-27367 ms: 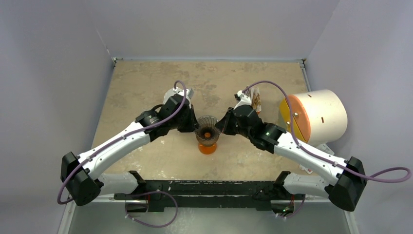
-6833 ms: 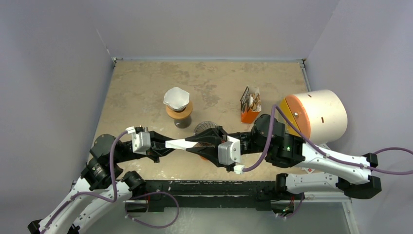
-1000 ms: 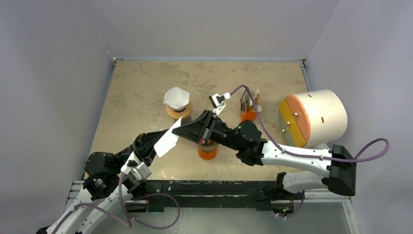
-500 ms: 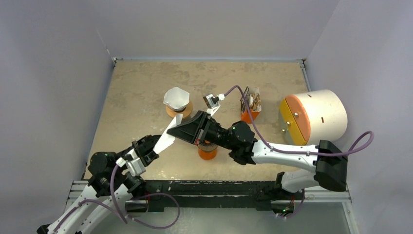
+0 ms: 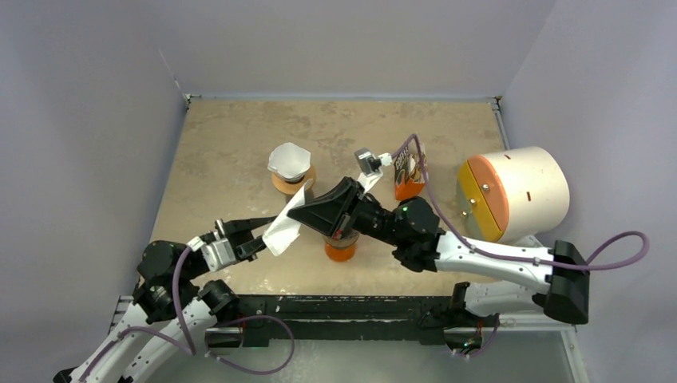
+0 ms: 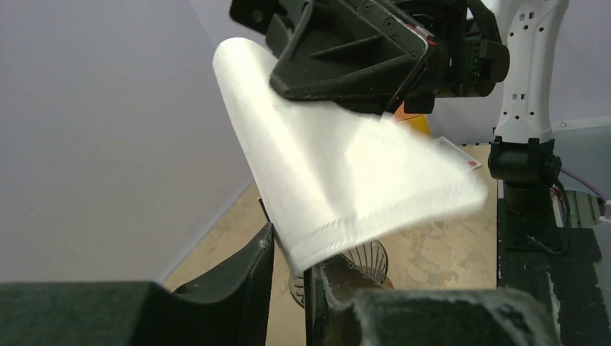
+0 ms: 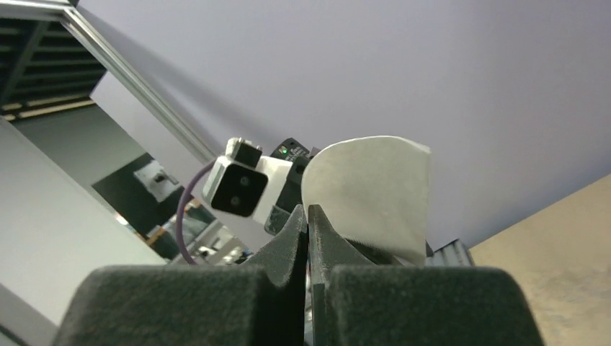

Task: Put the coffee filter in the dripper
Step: Adjust the coffee filter.

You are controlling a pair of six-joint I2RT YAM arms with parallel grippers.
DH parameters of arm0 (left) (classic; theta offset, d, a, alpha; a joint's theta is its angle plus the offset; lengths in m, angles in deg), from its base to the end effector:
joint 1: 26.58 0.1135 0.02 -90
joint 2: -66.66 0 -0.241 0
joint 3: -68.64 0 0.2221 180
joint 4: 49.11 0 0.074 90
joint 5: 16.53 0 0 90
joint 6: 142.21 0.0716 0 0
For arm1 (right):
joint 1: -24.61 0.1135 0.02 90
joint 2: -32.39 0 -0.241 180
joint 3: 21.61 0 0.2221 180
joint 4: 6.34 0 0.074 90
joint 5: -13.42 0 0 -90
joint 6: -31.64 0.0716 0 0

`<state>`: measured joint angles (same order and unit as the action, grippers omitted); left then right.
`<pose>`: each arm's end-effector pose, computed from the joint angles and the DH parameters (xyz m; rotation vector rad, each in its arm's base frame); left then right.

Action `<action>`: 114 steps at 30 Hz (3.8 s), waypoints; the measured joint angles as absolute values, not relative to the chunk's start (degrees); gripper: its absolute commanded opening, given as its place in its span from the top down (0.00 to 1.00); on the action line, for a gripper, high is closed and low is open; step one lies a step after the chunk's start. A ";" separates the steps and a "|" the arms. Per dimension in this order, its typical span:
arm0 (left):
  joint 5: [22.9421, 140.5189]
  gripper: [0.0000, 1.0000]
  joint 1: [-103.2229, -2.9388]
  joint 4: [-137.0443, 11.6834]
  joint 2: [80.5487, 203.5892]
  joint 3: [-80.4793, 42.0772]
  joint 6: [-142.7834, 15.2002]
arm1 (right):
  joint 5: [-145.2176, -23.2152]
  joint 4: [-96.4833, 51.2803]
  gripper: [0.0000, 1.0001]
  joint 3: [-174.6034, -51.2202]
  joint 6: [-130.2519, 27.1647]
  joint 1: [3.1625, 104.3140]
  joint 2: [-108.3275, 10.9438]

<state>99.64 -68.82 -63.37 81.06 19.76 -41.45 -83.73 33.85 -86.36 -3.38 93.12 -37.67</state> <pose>0.0524 -0.0902 0.3470 0.9120 0.9141 -0.7506 0.0935 0.2619 0.4024 -0.2773 1.1471 2.0123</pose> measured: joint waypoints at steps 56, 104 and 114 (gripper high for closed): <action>100.82 0.82 -68.82 -83.66 96.25 1.35 -66.76 | -84.67 -6.65 1.00 -97.37 -44.10 96.62 -29.21; 116.87 0.55 -68.71 -72.42 95.31 3.21 -81.16 | -100.39 -8.40 1.00 -96.17 -56.73 96.95 -27.88; 118.02 0.71 -68.71 -71.79 96.77 3.21 -81.58 | -98.49 -9.38 1.00 -96.24 -56.93 96.95 -28.36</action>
<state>118.02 -68.71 -71.79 96.77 3.21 -81.58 -98.49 -9.38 -96.24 -56.93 96.95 -28.36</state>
